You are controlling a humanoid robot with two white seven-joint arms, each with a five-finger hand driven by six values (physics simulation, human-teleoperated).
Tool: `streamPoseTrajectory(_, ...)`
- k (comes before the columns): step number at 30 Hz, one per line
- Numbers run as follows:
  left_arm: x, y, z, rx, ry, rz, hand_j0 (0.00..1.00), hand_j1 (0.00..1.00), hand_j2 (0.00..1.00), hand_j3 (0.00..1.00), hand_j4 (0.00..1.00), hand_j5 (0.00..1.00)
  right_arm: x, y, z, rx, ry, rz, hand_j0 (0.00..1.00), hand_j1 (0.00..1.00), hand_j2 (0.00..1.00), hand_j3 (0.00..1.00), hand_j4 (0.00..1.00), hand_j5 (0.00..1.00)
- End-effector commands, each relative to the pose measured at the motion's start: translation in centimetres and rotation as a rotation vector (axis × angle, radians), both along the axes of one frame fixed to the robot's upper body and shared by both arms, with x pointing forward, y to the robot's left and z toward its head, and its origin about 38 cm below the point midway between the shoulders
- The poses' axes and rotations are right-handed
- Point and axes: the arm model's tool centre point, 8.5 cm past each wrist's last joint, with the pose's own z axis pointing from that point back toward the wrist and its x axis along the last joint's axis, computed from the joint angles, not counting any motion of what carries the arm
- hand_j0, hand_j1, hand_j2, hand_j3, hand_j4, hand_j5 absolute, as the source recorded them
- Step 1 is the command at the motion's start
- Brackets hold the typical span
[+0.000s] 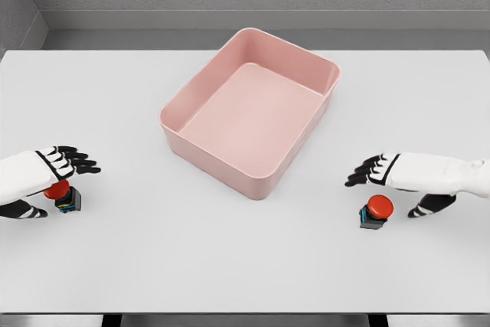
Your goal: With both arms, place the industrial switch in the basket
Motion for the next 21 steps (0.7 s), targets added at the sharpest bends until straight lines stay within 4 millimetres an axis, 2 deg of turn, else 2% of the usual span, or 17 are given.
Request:
streamPoseTrajectory(1, 0.0, 0.2, -0.3, 0.006, 0.000, 0.008, 1.00, 1.00, 1.00, 1.00, 1.00, 1.00, -0.2, 0.0, -0.1, -0.025, 0.021, 0.012, 1.00, 1.00, 1.00, 1.00, 1.00, 1.00)
streamPoseTrajectory(9, -0.2, -0.7, -1.3, -0.004, -0.003, -0.006, 1.00, 1.00, 1.00, 1.00, 1.00, 1.00, -0.5, 0.2, -0.2, -0.063, 0.030, 0.039, 1.00, 1.00, 1.00, 1.00, 1.00, 1.00)
streamPoseTrajectory(13, -0.1, -0.5, -1.3, -0.002, -0.002, -0.001, 1.00, 1.00, 1.00, 1.00, 1.00, 1.00, -0.4, 0.4, 0.0, -0.058, 0.024, 0.042, 1.00, 1.00, 1.00, 1.00, 1.00, 1.00)
streamPoseTrajectory(16, -0.2, -0.4, -1.5, -0.001, 0.003, 0.002, 1.00, 1.00, 1.00, 1.00, 1.00, 1.00, -0.3, 1.3, -0.3, -0.037, 0.024, 0.056, 1.00, 1.00, 1.00, 1.00, 1.00, 1.00)
streamPoseTrajectory(17, -0.2, -0.4, -1.5, -0.001, 0.005, 0.003, 0.94, 0.94, 0.94, 0.94, 0.94, 0.94, -0.2, 1.5, -0.4, -0.030, 0.024, 0.059, 1.00, 1.00, 1.00, 1.00, 1.00, 1.00)
streamPoseTrajectory(19, -0.2, -0.4, -1.5, -0.001, 0.003, 0.003, 0.71, 0.71, 0.71, 0.71, 0.71, 0.71, -0.2, 1.8, -0.5, -0.025, 0.026, 0.064, 1.00, 1.00, 1.00, 1.00, 1.00, 1.00)
streamPoseTrajectory(20, -0.2, -0.4, -1.5, -0.002, 0.004, 0.004, 0.66, 0.66, 0.66, 0.66, 0.66, 0.66, -0.2, 1.9, -0.5, -0.020, 0.023, 0.064, 1.00, 1.00, 1.00, 1.00, 1.00, 1.00)
streamPoseTrajectory(21, -0.2, -0.4, -1.5, -0.002, 0.004, 0.004, 0.55, 0.55, 0.55, 0.55, 0.55, 0.55, -0.1, 2.1, -0.5, -0.013, 0.021, 0.067, 1.00, 1.00, 1.00, 1.00, 1.00, 1.00)
